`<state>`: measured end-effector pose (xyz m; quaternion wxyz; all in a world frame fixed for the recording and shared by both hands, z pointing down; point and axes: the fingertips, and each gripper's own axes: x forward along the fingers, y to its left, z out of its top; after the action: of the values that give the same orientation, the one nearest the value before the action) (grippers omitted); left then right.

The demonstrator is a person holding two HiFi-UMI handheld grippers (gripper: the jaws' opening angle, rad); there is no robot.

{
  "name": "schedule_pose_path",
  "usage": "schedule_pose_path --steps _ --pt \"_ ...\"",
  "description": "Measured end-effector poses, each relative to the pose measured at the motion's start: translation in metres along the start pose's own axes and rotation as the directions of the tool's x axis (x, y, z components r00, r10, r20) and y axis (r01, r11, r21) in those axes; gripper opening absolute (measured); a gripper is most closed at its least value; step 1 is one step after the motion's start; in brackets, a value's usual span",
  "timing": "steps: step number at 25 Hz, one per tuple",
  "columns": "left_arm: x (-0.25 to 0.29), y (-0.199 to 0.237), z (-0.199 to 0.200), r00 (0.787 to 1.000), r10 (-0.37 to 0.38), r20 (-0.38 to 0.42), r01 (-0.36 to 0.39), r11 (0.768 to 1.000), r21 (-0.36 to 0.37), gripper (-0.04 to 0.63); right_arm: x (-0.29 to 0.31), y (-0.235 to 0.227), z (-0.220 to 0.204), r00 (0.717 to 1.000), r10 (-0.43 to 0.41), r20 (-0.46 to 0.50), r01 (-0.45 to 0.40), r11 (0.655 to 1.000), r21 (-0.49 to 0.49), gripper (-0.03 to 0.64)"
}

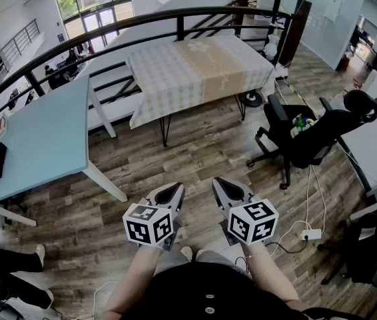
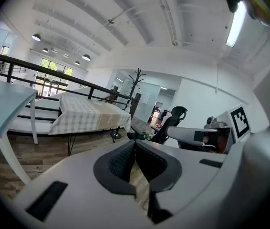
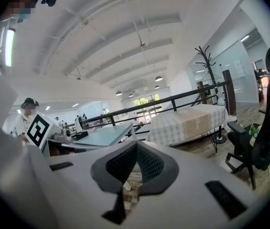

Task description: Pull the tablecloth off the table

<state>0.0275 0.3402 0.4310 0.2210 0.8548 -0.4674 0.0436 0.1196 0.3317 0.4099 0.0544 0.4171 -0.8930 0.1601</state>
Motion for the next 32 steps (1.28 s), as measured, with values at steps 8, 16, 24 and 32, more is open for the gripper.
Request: schedule_pose_path --steps 8,16,24,32 --pt "0.005 0.009 0.008 1.0 0.0 0.027 0.0 1.0 -0.006 0.017 0.008 0.001 0.003 1.0 0.003 0.014 -0.003 1.0 0.006 0.026" --pt "0.016 0.003 0.008 1.0 -0.012 0.028 0.013 1.0 -0.003 0.017 0.009 -0.007 0.004 0.999 -0.002 0.032 0.001 1.0 0.022 0.026" --pt "0.032 -0.01 0.005 1.0 -0.013 0.012 0.012 0.999 0.044 0.017 -0.004 -0.017 0.003 0.998 0.03 0.061 -0.033 0.998 0.05 0.028" --pt "0.041 -0.006 -0.012 1.0 0.011 -0.012 -0.011 1.0 0.013 0.017 -0.006 -0.033 -0.025 1.0 0.013 -0.009 -0.013 0.998 0.067 0.028"
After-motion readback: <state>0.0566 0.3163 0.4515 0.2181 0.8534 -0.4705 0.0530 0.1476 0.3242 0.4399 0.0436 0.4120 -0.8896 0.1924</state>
